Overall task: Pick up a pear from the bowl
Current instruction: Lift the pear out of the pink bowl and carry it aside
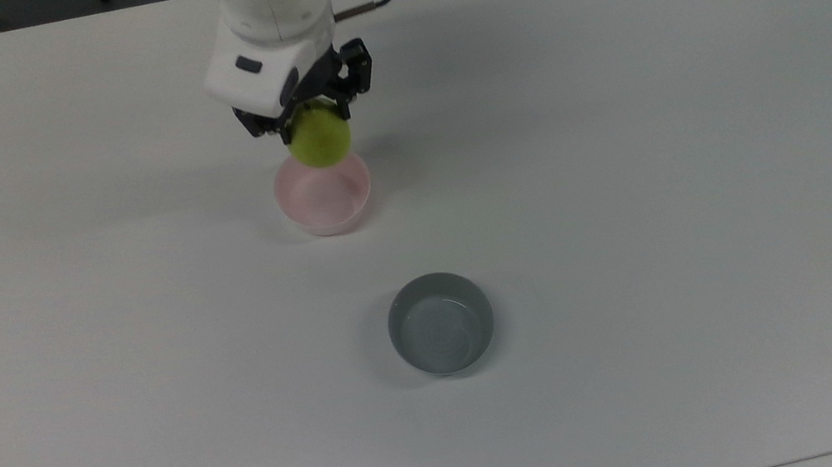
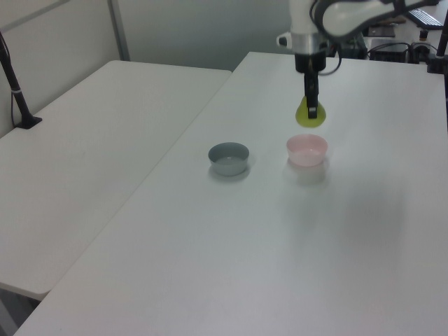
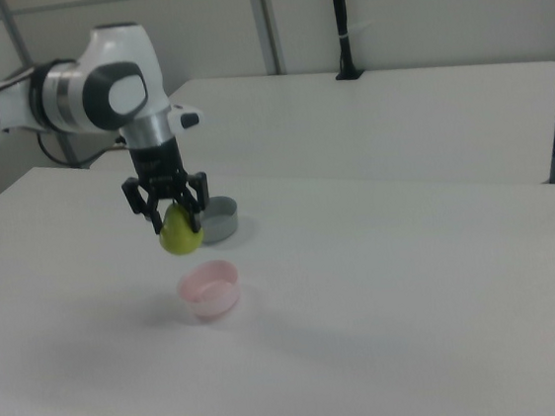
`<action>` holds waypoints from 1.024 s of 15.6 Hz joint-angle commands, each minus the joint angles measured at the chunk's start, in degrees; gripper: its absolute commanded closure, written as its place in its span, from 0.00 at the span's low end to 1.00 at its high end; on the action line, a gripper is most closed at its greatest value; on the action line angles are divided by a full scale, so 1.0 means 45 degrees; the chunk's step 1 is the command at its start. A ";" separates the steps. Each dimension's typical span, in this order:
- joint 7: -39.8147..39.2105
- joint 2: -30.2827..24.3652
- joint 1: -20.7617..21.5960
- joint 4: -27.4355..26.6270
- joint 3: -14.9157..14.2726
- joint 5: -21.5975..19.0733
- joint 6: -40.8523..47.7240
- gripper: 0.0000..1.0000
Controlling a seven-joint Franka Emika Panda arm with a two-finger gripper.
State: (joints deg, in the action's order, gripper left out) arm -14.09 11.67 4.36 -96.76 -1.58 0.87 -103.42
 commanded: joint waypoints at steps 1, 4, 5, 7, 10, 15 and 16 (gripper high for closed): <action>-0.0091 -0.0152 -0.0244 0.1423 -0.0214 -0.0525 0.1709 0.53; 0.0277 -0.0132 -0.0499 0.1601 -0.0369 -0.0506 0.1693 0.53; 0.0609 -0.0132 -0.0500 0.1601 -0.0525 -0.0506 0.1615 0.53; 0.0866 -0.0093 -0.0500 0.1601 -0.0915 -0.0448 0.1556 0.53; 0.0866 0.0004 -0.0519 0.1582 -0.1618 -0.0389 0.0934 0.53; 0.0749 0.0823 -0.0850 0.1484 -0.2187 -0.0350 -0.0454 0.53; 0.0749 0.1057 -0.1045 0.1464 -0.2168 -0.0350 -0.0708 0.53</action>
State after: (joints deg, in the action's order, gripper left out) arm -11.50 13.41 0.93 -90.45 -10.64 -0.07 -103.01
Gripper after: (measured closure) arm 0.304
